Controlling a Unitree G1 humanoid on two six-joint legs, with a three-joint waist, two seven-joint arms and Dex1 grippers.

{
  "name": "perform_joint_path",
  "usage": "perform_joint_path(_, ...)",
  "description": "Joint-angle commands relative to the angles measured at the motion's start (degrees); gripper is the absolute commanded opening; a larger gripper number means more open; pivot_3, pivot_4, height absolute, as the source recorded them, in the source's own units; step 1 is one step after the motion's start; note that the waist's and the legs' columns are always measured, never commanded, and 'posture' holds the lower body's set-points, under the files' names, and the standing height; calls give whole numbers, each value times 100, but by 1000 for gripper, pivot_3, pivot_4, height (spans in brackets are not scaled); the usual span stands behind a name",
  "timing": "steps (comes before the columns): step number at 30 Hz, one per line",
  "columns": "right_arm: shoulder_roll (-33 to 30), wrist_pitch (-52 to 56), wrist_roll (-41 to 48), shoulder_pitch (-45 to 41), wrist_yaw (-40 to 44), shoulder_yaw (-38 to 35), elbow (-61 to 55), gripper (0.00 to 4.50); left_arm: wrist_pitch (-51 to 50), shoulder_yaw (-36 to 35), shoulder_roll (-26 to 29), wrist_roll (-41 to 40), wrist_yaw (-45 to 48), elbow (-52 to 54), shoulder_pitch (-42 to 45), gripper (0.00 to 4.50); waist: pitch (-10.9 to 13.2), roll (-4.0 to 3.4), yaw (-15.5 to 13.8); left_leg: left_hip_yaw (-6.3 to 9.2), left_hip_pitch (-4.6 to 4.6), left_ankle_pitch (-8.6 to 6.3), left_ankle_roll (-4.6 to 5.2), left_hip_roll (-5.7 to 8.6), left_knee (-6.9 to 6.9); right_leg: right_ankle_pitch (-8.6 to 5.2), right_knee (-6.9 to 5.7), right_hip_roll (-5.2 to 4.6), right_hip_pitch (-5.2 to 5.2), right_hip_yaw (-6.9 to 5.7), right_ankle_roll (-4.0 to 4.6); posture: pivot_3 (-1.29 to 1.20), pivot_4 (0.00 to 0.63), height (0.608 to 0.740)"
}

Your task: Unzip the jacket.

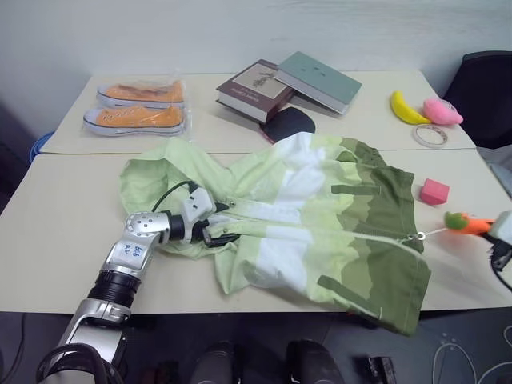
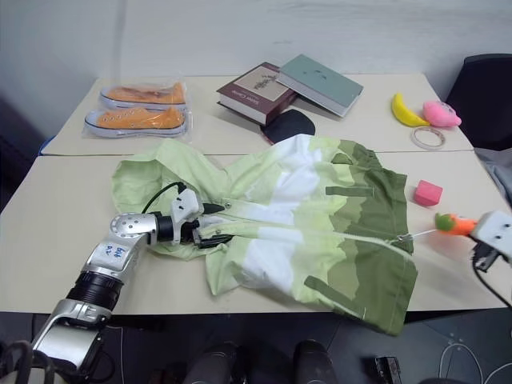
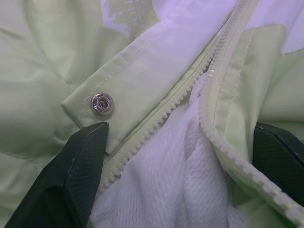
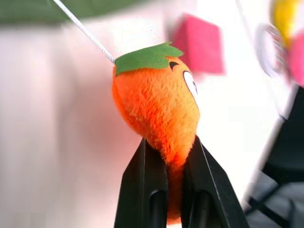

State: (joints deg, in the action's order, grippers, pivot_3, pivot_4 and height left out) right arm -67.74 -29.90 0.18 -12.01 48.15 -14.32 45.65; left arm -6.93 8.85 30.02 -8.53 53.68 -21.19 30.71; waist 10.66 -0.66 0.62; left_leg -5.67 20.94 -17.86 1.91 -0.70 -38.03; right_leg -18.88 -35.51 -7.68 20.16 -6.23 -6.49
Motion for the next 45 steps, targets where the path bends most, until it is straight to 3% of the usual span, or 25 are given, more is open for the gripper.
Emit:
perform_joint_path(1,-363,-33,-92,-357,-364,-163,218,4,-59,216,126,501,-172,-491,-277,4500,-4,-7,0,0,0,0,0,0,0,0,0,0,0,1,0,0,150,740)
perform_joint_path(9,-555,360,-357,-708,-734,-27,362,4,233,149,67,483,-351,-623,-441,4500,-9,-14,-6,-3,9,-2,-2,0,0,-1,3,-1,10,4,1,0,150,740)
perform_joint_path(14,-529,1113,-81,-108,-299,-213,-131,4,543,-2,47,472,-603,-744,-392,4500,-11,-18,-41,-1,9,-2,-2,-1,-1,-1,3,-3,9,4,1,0,150,740)
perform_joint_path(19,-682,1339,-217,651,-481,-364,-315,4,870,-57,88,589,-829,-953,-309,4500,-17,-27,-39,-4,9,-4,-1,0,1,-1,3,-5,10,5,1,0,150,740)
perform_joint_path(25,-33,2335,757,902,-228,-1028,-1318,4,1198,-152,7,205,-396,-1002,-253,4500,-18,-29,-27,-4,9,-9,-7,-3,5,-1,7,-3,12,7,1,0,150,740)
perform_joint_path(32,284,2719,1162,1626,-16,-1601,-2303,2235,1025,-386,126,-158,75,-601,-322,4500,-20,-33,-55,-11,27,-12,-8,-5,12,-1,9,3,33,5,1,0,150,740)
perform_joint_path(38,831,2817,2568,1761,939,-2442,-3776,4303,135,-901,566,-1327,1006,1084,-793,4500,9,3,-4,-15,32,-13,-12,-15,22,-1,6,16,42,11,1,0,150,740)
perform_joint_path(39,755,3264,2934,1455,816,-2492,-4072,4486,-105,-1116,709,-1661,1132,1468,-933,4500,17,9,-9,-15,33,-12,-11,-14,21,-1,8,13,42,11,1,0,150,740)
perform_joint_path(42,587,4162,3476,965,868,-2121,-4799,4486,-698,-1655,1039,-2369,1252,2301,-1266,4500,28,15,34,-12,36,-14,-10,-16,18,-1,9,11,47,16,2,0,150,740)
perform_joint_path(45,722,3840,3129,1154,1445,-1401,-5219,4486,-931,-1926,1300,-2454,1217,2560,-1622,4500,22,29,-5,13,35,-18,-20,-21,20,-10,15,10,37,2,19,0,150,740)
